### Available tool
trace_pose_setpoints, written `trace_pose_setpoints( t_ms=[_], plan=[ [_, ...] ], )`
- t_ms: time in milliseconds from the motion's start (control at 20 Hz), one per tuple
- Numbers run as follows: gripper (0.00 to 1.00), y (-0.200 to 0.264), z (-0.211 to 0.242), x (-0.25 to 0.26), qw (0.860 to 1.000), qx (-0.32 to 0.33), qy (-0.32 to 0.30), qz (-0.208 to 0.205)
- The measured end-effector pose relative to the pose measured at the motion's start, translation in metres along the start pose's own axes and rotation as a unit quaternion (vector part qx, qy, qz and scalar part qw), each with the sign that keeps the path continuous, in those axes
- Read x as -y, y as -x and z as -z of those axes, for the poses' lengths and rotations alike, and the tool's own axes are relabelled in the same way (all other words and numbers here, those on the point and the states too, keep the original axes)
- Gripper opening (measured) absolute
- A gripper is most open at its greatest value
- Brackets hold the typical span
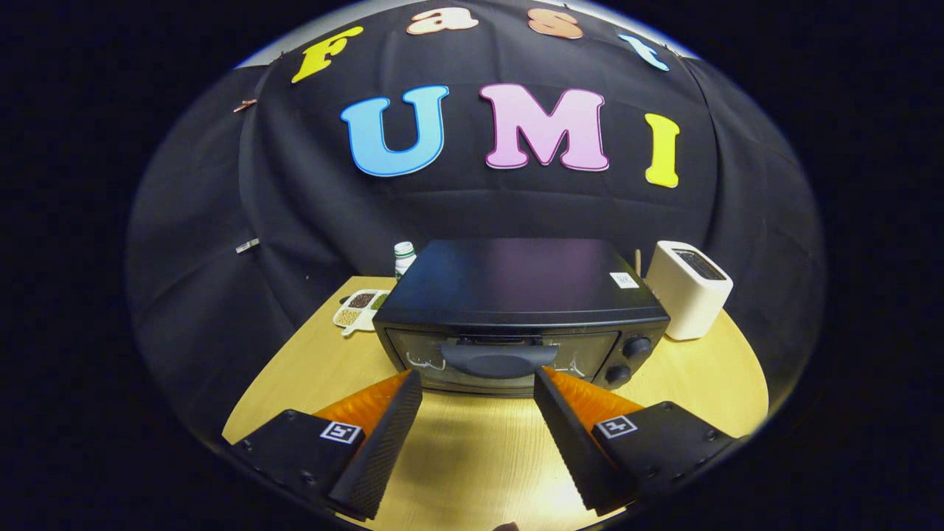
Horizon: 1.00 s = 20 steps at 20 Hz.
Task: Open the toaster oven, put the food inside, and close the toaster oven door.
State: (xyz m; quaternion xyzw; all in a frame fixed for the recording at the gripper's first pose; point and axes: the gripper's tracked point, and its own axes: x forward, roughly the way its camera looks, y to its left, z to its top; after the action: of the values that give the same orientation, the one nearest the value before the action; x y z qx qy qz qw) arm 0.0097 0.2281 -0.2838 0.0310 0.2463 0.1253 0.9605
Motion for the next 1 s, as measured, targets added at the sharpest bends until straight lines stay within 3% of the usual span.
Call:
trace_pose_setpoints(
  t_ms=[750,1000],
  plan=[
    [0.98,0.072,-0.126,0.083,0.986,0.149,0.075,0.007],
    [0.98,0.105,-0.165,0.138,0.977,0.189,0.097,0.035]
  ],
)
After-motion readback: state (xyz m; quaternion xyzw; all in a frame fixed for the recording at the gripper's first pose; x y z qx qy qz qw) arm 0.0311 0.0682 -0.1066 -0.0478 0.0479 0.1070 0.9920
